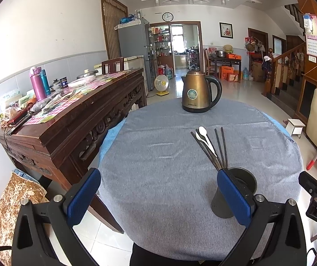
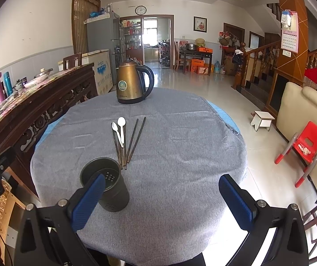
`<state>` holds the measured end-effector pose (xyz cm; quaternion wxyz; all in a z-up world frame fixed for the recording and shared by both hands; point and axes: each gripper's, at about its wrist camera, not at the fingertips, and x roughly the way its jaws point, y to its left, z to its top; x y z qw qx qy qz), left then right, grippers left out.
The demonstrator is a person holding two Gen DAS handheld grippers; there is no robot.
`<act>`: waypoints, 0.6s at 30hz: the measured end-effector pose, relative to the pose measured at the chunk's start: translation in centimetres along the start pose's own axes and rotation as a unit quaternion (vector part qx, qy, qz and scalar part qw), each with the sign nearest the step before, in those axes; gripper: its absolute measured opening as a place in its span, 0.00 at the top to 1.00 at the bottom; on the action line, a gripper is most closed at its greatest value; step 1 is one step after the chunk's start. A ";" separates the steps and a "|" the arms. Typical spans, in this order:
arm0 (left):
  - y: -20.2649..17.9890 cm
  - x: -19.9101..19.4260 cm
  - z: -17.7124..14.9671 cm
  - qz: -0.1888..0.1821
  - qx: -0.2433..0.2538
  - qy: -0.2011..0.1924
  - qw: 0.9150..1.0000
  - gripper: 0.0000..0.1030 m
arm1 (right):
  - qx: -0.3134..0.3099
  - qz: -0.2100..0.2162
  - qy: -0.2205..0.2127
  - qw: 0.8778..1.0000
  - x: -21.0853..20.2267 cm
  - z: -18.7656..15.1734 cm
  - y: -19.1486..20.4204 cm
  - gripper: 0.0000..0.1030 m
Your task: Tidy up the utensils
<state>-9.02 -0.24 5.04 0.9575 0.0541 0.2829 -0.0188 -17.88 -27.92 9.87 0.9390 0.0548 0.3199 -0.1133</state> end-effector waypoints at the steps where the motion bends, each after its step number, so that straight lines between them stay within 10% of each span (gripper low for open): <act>1: 0.0 0.2 0.0 0.000 -0.002 0.002 1.000 0.00 | -0.001 -0.002 0.001 1.000 0.2 0.1 -0.1 0.00; 18: 1.7 13.1 1.0 -0.037 -0.049 0.128 0.990 0.00 | 0.012 0.083 0.058 0.995 9.9 6.0 -1.8 0.00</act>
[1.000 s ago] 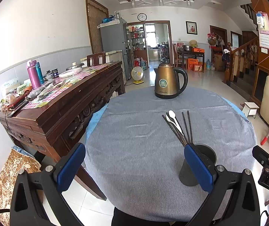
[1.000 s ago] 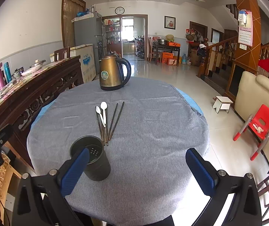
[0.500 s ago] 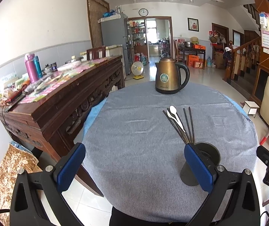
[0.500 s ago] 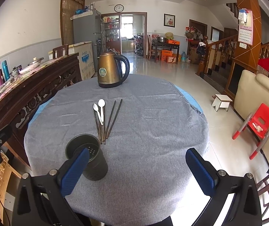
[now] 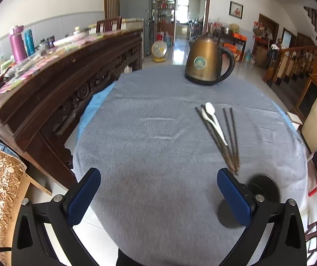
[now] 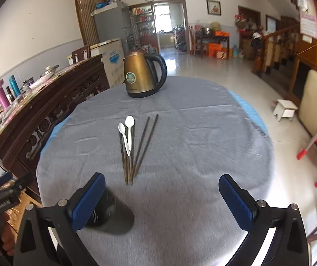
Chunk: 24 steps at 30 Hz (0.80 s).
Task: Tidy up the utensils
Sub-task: 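Grasp a white spoon with the left tool while the right tool grasps a dark chopstick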
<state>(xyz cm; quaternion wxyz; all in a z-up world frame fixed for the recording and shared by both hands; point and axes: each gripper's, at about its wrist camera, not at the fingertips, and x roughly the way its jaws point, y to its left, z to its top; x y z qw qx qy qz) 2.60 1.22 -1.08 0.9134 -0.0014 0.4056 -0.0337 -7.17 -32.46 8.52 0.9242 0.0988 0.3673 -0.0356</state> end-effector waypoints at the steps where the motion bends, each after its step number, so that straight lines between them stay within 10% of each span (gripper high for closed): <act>1: 0.1 0.5 0.3 0.000 0.000 0.006 1.000 0.00 | 0.001 0.004 0.008 1.000 1.3 0.9 -0.2 0.00; 10: -0.4 9.9 6.1 -0.015 -0.007 0.080 0.997 0.00 | 0.042 0.037 0.114 0.992 15.7 7.0 -1.2 0.07; 15: -2.4 15.2 9.1 -0.038 -0.005 0.109 0.993 0.07 | 0.070 0.051 0.157 0.984 23.3 9.7 -1.6 0.40; 24: -6.8 22.8 12.3 -0.119 -0.007 0.158 0.980 0.36 | 0.098 0.044 0.194 0.975 31.8 12.9 -1.6 0.64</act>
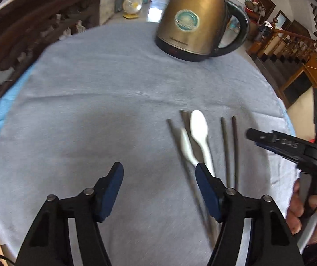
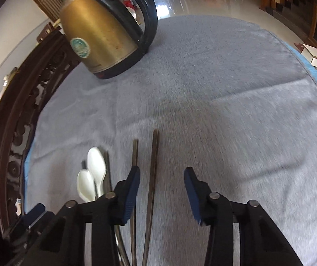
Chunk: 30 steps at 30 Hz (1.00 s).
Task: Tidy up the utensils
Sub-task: 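Grasp a white spoon with the left tool while the right tool grasps a dark chopstick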
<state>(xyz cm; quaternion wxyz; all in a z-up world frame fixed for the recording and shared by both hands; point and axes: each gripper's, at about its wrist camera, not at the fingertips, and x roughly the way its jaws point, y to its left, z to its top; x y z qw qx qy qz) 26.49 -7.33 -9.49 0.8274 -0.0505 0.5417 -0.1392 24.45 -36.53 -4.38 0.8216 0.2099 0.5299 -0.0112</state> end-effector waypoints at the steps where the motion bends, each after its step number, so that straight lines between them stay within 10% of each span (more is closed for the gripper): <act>1: -0.4 0.7 0.4 -0.002 0.002 0.005 1.000 0.38 | -0.002 -0.007 0.006 1.000 0.7 0.5 0.2 0.65; 14: -2.2 6.0 2.2 -0.023 0.011 0.045 0.999 0.92 | -0.057 -0.059 0.016 0.996 3.3 1.3 2.1 0.82; 30: -0.1 -2.4 0.1 -0.037 0.021 -0.023 0.999 0.97 | -0.039 0.022 -0.038 0.998 -2.8 -2.7 -0.7 0.94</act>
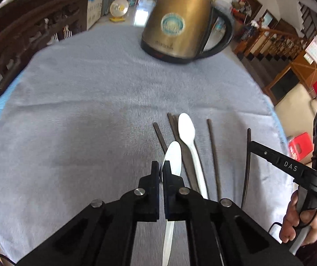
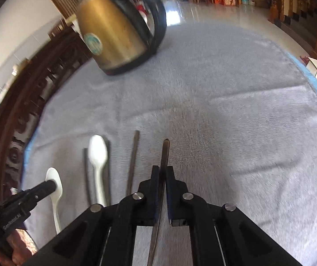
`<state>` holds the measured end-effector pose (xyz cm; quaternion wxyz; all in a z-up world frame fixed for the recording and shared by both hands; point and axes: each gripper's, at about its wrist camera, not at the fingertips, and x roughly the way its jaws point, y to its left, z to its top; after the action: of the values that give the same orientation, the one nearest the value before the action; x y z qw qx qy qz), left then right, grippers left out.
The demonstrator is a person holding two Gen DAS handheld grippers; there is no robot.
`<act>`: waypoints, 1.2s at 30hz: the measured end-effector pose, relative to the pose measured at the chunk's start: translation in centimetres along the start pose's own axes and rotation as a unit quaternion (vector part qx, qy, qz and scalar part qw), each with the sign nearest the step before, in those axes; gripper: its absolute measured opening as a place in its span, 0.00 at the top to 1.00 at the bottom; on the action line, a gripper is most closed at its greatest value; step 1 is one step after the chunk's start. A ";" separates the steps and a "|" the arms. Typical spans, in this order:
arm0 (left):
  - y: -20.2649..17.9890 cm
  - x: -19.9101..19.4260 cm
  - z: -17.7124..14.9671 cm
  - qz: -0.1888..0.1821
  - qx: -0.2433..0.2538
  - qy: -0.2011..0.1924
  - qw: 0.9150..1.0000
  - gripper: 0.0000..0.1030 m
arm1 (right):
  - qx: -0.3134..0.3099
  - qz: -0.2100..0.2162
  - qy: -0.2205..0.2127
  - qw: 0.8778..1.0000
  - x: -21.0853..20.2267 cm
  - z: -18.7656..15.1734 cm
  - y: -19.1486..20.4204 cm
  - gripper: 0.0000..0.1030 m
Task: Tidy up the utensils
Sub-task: 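Grasp a white spoon with the left tool while the right tool grasps a dark chopstick, then lift the spoon with the left tool while the right tool lifts the chopstick toward the holder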
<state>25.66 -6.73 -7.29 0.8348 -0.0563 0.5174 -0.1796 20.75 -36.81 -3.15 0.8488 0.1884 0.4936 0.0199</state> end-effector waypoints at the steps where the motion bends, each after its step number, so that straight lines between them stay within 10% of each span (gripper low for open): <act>1: -0.1 -1.1 -0.4 -0.001 -0.001 -0.012 1.000 0.97 | 0.000 0.002 -0.016 1.000 -1.1 -0.2 0.0 0.94; 20: -4.7 -18.7 -10.7 -0.019 0.040 -0.252 0.967 0.97 | -0.055 -0.022 -0.294 0.954 -20.4 -11.8 4.7 0.96; 25: -3.8 -18.6 -10.9 -0.019 0.025 -0.240 0.970 0.97 | -0.008 0.006 -0.210 0.978 -18.7 -9.7 2.6 0.82; 27: -3.4 -18.7 -10.9 -0.020 0.019 -0.242 0.970 0.97 | 0.031 0.012 -0.152 0.988 -16.5 -7.9 0.7 0.27; 28: -3.2 -18.9 -11.1 -0.019 0.017 -0.244 0.970 0.97 | 0.056 0.015 -0.116 0.992 -14.7 -6.5 -0.5 0.22; 31: -2.8 -18.6 -10.8 -0.022 0.012 -0.244 0.970 0.97 | 0.093 -0.008 -0.050 0.994 -10.0 -3.5 -2.8 0.37; 33: -2.6 -18.2 -10.4 -0.022 0.013 -0.241 0.970 0.97 | 0.108 -0.022 0.002 0.994 -6.7 -1.9 -3.7 0.69; 36: -2.3 -17.9 -10.2 -0.026 0.018 -0.239 0.971 0.97 | 0.107 -0.068 0.054 0.990 -2.6 -0.8 -4.3 0.70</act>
<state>8.96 -1.54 3.81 0.9302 -0.0958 0.2980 -0.1915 18.12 -41.11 -2.81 0.7952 0.2429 0.5497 -0.0802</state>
